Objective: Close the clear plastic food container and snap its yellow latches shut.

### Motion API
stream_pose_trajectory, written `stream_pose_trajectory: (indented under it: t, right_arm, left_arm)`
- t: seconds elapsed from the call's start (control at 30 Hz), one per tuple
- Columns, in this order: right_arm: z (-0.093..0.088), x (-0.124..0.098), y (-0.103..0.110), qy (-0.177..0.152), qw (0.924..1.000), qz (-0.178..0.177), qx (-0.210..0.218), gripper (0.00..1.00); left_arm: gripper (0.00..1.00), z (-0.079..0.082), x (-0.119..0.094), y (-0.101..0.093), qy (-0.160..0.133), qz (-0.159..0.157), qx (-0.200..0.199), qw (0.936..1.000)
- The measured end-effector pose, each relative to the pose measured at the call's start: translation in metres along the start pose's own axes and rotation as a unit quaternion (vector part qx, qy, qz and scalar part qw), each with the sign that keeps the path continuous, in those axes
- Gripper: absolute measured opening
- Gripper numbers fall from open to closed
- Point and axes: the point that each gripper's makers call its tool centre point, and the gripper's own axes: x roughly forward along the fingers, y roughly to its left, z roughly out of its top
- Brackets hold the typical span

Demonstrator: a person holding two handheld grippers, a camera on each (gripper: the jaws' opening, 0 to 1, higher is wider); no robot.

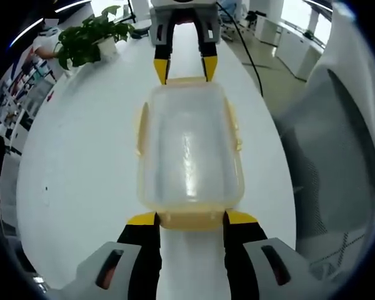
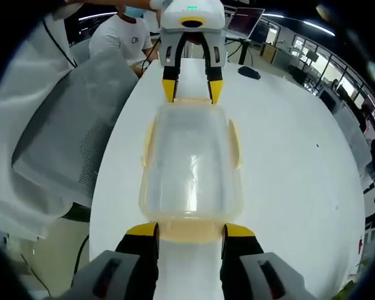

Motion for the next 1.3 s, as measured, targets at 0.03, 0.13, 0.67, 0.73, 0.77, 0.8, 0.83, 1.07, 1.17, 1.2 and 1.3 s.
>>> stream_pose_trajectory:
  t: [0.03,0.13,0.67,0.73,0.77,0.8,0.83,1.07,1.17,1.2,1.3]
  right_arm:
    - [0.000,0.000,0.000,0.000,1.0000,0.000,0.001,0.37]
    - [0.001,0.003,0.000,-0.002,1.0000,0.004,0.004,0.37]
    - [-0.001,0.006,0.003,0.002,0.9999,0.009,0.007,0.37]
    - [0.000,0.006,0.003,0.005,0.9999,0.008,0.005,0.38]
    - [0.000,0.006,0.003,0.005,1.0000,0.007,0.005,0.38]
    - [0.000,0.006,0.003,0.005,1.0000,0.006,0.006,0.38]
    - [0.000,0.006,0.003,0.006,0.9999,0.007,0.007,0.38]
    - [-0.007,0.008,0.004,0.019,0.9997,0.010,0.014,0.42]
    - [-0.008,0.007,0.006,0.019,0.9996,0.014,0.018,0.40]
    - [-0.008,0.006,0.006,0.018,0.9995,0.014,0.022,0.39]
    - [-0.007,0.004,0.005,0.013,0.9993,0.014,0.033,0.42]
  left_arm:
    - [0.37,0.000,0.000,0.000,-0.001,0.000,0.000,1.0000]
    - [0.37,-0.002,0.000,-0.001,0.000,-0.001,0.000,1.0000]
    - [0.37,-0.005,0.003,-0.001,0.000,-0.004,0.003,1.0000]
    - [0.37,-0.005,0.002,-0.002,-0.001,-0.003,0.005,1.0000]
    - [0.37,-0.005,0.002,-0.002,-0.002,-0.004,0.003,1.0000]
    - [0.37,-0.005,0.002,-0.002,-0.003,-0.004,0.001,1.0000]
    - [0.38,-0.005,0.002,-0.002,-0.004,-0.004,-0.001,1.0000]
    - [0.41,-0.007,0.004,-0.005,-0.002,-0.009,-0.020,0.9998]
    - [0.47,-0.010,0.005,-0.008,0.000,-0.012,-0.035,0.9993]
    - [0.47,-0.011,0.004,-0.007,0.000,-0.011,-0.033,0.9994]
    - [0.49,-0.014,0.003,-0.008,0.001,-0.012,-0.039,0.9992]
